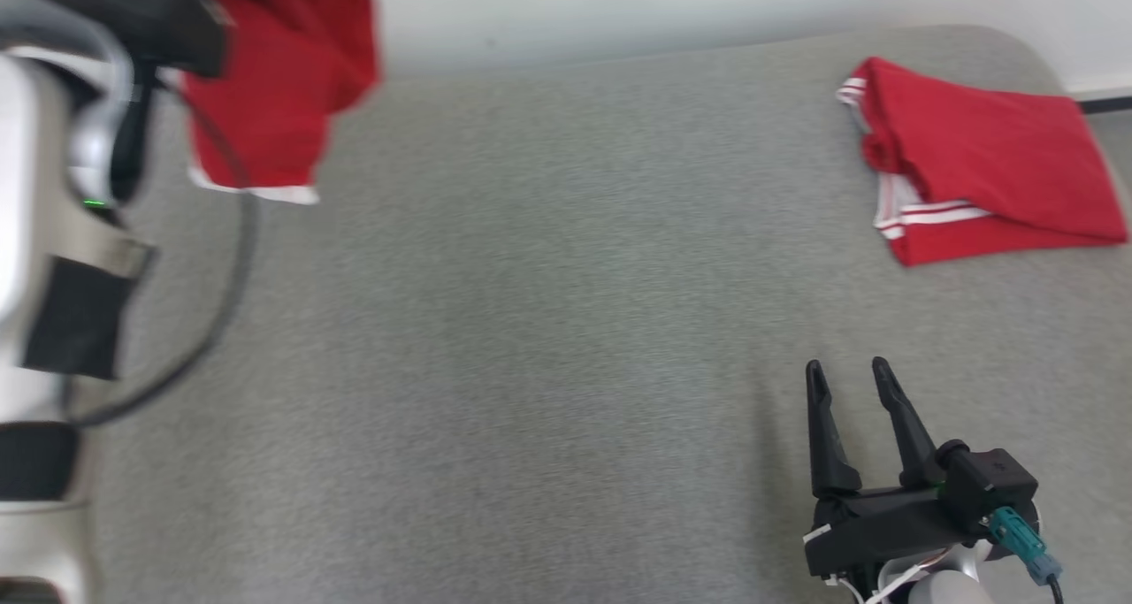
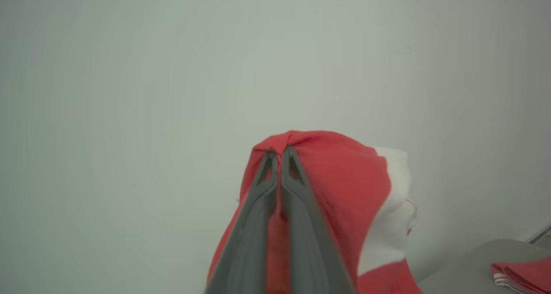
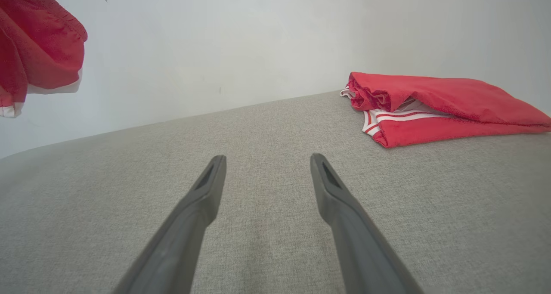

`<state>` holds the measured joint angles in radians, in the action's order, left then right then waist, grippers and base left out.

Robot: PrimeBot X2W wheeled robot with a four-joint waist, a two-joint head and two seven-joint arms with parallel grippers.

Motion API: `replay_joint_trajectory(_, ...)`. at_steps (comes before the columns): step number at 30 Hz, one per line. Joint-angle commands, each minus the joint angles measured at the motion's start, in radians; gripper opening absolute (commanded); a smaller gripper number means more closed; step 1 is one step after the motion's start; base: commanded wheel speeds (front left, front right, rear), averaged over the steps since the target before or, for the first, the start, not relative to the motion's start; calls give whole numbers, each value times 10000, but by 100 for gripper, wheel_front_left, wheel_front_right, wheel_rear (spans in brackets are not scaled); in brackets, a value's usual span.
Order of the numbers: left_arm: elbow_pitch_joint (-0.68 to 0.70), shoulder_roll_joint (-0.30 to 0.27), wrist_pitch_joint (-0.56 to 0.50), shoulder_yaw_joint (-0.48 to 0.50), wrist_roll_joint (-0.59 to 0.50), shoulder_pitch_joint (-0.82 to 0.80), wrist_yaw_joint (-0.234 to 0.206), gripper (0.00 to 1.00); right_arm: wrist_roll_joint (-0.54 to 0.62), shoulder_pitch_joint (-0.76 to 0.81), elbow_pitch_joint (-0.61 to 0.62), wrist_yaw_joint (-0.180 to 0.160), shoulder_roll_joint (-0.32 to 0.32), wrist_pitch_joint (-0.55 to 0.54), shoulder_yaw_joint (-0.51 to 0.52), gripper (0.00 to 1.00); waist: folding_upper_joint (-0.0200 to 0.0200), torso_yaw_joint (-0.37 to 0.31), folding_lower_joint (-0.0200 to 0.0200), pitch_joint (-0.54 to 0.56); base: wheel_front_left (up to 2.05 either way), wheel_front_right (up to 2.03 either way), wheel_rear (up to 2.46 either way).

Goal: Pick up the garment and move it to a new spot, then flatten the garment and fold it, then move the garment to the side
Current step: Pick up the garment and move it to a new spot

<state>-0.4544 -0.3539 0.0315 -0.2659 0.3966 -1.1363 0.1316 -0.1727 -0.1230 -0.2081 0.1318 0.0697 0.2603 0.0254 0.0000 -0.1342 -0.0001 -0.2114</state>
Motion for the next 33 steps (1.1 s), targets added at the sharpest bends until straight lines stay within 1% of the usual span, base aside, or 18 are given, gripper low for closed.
replay_joint_trajectory(1,184,145,-51,-86,64,120,-25,0,-48,-37,-3,-27,-91,52,-30,100,0,-519,1,225,0,0,0)
replay_joint_trajectory(4,661,663,-216,-397,210,333,-38,0,-113,-41,-4,-27,-143,53,-89,100,0,-915,1,304,0,0,0)
replay_joint_trajectory(8,973,1298,-267,-769,353,689,-136,0,-210,40,6,-27,-190,54,-104,100,0,-1334,1,354,0,0,0)
replay_joint_trajectory(9,1054,1584,-227,-924,428,949,-188,0,-215,66,18,-27,-196,55,-81,100,0,-1460,1,357,0,0,0)
replay_joint_trajectory(12,1089,1880,-127,-1030,639,1551,-302,0,-228,14,-7,-27,-208,56,-98,100,0,-1641,1,345,0,0,0)
replay_joint_trajectory(14,980,1974,-2,-1055,711,2095,-377,0,-209,10,9,-27,-213,57,-98,100,0,-1711,1,358,0,0,0)
replay_joint_trajectory(19,480,1861,369,-1016,935,3624,-585,0,-280,120,-28,-27,-217,57,-197,100,0,-1834,1,425,0,0,0)
replay_joint_trajectory(23,-131,1659,606,-1103,1047,4949,-587,0,-352,77,-13,-27,-217,58,-298,100,0,-1913,1,429,0,0,0)
replay_joint_trajectory(25,-383,1692,799,-1094,1178,5484,-578,0,-343,117,12,-27,-218,58,-318,100,0,-1904,1,450,0,0,0)
replay_joint_trajectory(29,-1047,1828,1042,-1405,1142,6355,-530,0,-292,167,-53,-27,-214,56,-261,100,0,-1783,1,504,0,0,0)
replay_joint_trajectory(30,-1157,1879,1166,-1499,1073,6451,-491,27,-277,158,-73,-27,-216,58,-262,100,0,-1736,1,525,0,0,0)
replay_joint_trajectory(31,-1248,1951,1279,-1589,1027,6509,-474,85,-263,156,-71,-27,-216,58,-237,100,0,-1673,1,554,0,0,0)
replay_joint_trajectory(32,-1317,2019,1395,-1654,988,6566,-457,100,-250,159,-66,-27,-213,58,-248,100,0,-1620,1,588,0,0,0)
replay_joint_trajectory(33,-1329,2099,1555,-1696,974,6590,-448,100,-235,175,-67,-27,-210,58,-243,100,0,-1544,1,637,0,0,0)
